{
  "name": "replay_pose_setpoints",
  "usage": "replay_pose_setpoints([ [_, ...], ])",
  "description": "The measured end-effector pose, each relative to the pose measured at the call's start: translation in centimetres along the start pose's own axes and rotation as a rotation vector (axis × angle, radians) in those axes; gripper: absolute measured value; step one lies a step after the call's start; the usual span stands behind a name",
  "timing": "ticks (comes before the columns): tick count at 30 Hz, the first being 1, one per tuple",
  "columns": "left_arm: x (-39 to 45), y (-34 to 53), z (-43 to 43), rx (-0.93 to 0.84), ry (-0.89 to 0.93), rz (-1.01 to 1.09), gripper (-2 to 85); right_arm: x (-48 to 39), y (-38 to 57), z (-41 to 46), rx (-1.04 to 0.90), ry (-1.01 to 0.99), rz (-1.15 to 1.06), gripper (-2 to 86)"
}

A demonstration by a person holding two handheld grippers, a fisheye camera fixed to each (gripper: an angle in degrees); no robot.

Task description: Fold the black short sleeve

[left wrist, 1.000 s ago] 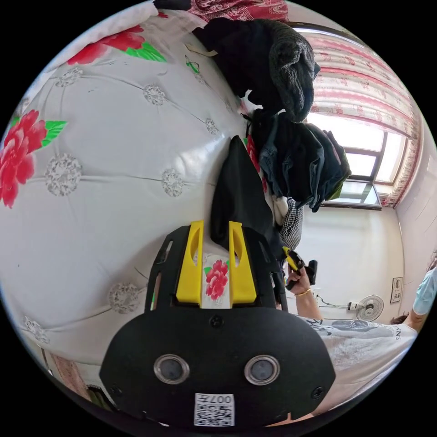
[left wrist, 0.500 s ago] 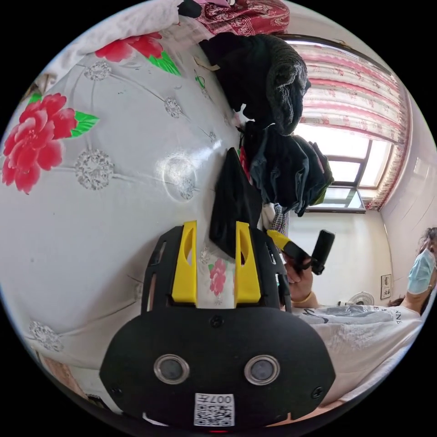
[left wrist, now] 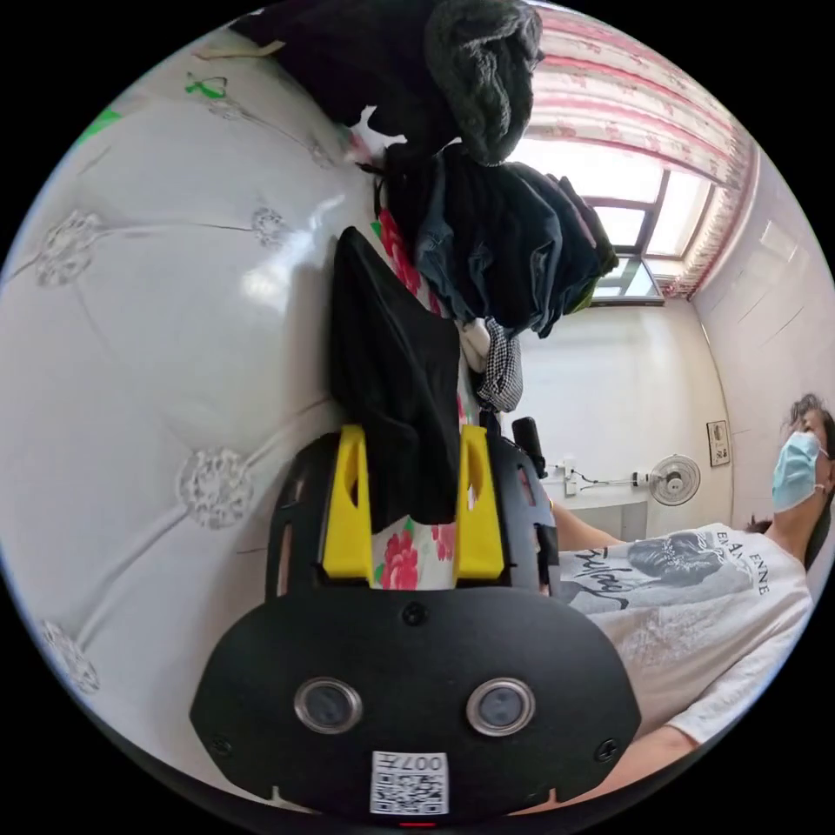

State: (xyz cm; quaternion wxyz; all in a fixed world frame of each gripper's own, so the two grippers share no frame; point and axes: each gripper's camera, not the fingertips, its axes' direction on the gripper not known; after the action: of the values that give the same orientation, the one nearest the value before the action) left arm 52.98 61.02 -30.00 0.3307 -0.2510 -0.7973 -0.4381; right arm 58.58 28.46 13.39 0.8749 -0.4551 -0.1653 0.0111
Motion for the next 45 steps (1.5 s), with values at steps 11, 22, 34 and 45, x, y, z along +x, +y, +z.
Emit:
replay_pose_setpoints([
  [11, 13.7, 1.3, 6.9, -0.004, -0.044, 0.104, 4.6, -3.6, 5.0, -6.7, 0.008, -0.002, -0.193, 0.3],
  [22, 38.2, -2.6, 30.5, -0.145, 0.248, 0.289, 4.7, -2.4, 16.2, -33.8, 0.467, 0.066, -0.277, 0.2],
  [34, 48.3, 2.6, 47.4, -0.475, -0.346, 0.555, 5.4, 10.7, 24.1, -44.2, 0.778, 0.384, 0.096, 0.6],
  [45, 34.8, 15.5, 10.6, -0.132, -0.902, 0.013, 8.5, 2.2, 14.7, -11.3, -0.059, 0.725, -0.388, -0.3],
])
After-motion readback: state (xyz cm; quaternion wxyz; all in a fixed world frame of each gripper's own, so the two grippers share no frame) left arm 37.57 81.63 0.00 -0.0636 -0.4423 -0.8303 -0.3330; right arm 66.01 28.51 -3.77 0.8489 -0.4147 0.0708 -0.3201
